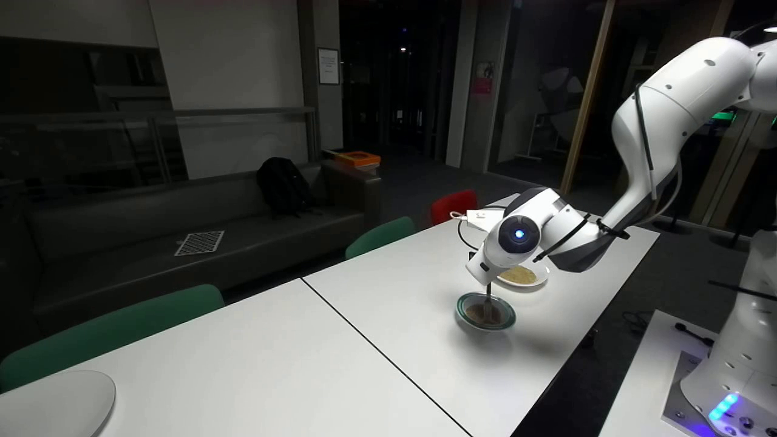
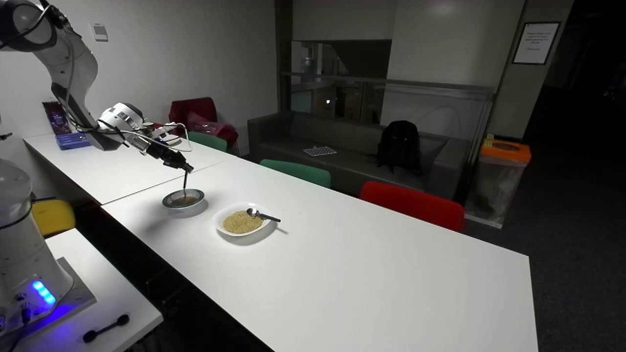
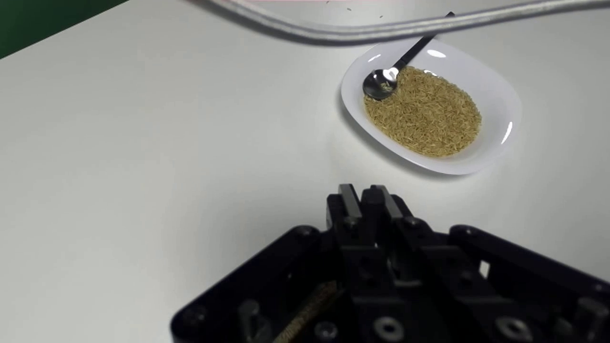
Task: Use the fork to stir the bowl
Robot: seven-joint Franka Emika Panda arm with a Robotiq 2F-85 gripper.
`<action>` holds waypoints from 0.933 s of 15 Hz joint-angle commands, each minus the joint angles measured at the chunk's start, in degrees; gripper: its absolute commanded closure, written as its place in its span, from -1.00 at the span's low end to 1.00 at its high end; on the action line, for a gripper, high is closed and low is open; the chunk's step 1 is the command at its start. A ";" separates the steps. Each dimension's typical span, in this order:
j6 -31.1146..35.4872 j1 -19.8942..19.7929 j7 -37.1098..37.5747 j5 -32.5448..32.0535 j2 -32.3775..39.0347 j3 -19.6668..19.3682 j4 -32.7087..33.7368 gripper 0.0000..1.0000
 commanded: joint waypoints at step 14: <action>-0.88 1.34 -1.01 1.02 0.76 0.22 2.36 0.94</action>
